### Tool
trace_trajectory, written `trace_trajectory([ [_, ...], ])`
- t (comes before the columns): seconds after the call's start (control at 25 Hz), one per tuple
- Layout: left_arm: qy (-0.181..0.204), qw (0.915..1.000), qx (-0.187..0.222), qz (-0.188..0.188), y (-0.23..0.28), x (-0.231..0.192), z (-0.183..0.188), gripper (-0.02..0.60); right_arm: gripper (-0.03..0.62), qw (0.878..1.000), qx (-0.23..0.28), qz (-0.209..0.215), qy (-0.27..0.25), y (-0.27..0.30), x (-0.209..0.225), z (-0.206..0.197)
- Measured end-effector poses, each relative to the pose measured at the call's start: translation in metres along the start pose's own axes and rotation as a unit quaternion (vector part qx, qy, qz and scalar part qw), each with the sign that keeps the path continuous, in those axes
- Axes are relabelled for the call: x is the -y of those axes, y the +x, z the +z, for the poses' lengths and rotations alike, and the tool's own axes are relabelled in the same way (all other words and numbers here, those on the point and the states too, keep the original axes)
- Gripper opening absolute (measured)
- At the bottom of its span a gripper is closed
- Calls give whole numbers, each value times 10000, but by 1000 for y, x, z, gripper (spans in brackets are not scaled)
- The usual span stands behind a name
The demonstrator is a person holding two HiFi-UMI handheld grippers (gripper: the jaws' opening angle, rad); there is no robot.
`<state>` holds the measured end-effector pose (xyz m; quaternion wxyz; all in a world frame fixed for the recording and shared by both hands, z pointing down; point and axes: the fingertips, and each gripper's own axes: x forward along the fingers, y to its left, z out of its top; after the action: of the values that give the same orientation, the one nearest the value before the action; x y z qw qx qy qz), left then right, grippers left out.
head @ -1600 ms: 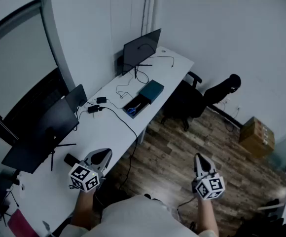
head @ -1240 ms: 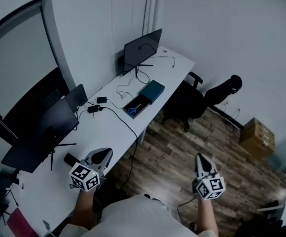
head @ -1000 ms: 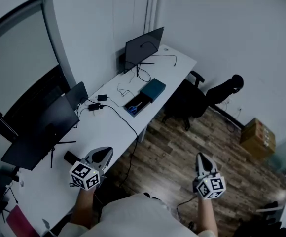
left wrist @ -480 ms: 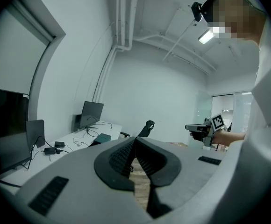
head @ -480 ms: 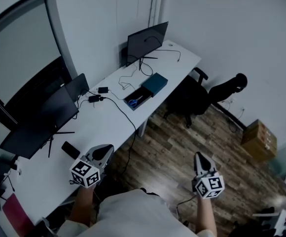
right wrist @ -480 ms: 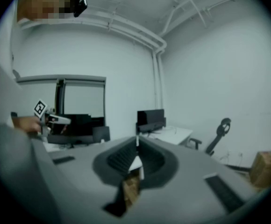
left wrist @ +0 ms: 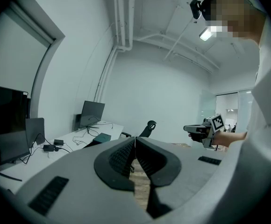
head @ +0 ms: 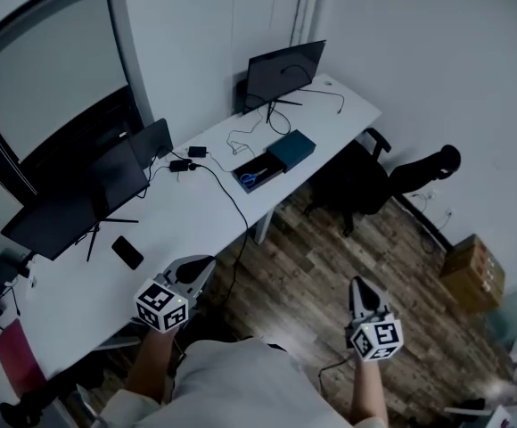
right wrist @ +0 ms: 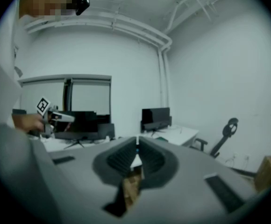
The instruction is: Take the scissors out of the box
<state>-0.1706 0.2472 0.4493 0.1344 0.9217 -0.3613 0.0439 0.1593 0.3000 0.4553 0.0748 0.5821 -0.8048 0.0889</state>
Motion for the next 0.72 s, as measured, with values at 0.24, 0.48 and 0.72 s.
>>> trace_trajectory([
  [0.24, -12, 10000, -22, -38, 18, -1, -1, 35, 35, 10000, -10, -33, 58, 7, 16, -5],
  [0.48, 25, 9999, -65, -135, 42, -16, 4, 35, 35, 9999, -64, -72, 105, 30, 26, -2],
  [0.72, 11, 9995, -136, -274, 77, -53, 12, 35, 35, 9996, -171, -181, 109, 69, 35, 2],
])
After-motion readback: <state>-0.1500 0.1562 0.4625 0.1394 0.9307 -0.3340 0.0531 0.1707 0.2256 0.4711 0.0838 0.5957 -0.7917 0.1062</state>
